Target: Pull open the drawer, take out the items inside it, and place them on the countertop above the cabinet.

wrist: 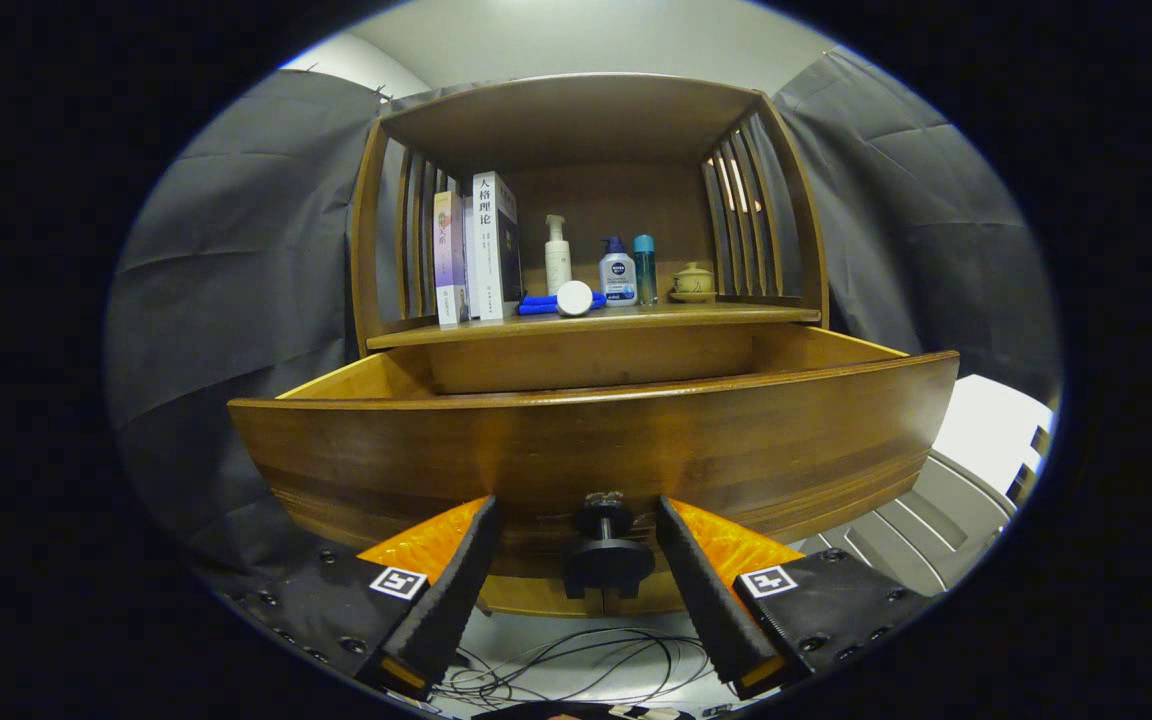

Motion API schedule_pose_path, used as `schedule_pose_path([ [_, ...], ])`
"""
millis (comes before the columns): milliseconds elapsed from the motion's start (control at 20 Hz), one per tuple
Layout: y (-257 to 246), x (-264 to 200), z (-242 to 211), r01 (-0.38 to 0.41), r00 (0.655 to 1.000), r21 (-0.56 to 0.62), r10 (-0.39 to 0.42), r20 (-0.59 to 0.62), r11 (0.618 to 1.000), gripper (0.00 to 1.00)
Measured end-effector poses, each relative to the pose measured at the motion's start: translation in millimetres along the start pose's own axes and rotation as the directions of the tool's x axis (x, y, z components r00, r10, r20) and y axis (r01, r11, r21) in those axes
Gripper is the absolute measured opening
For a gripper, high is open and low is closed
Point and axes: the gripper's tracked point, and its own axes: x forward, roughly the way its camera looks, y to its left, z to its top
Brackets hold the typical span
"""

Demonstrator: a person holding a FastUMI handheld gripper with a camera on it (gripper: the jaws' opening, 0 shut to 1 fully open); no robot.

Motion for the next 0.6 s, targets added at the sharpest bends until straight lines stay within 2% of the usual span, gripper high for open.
schedule_pose_path([
  [600, 1.0, 48.9, 20.6, 0.008, 1.0, 0.014, -0.008, 0.015, 1.0, 0.98],
])
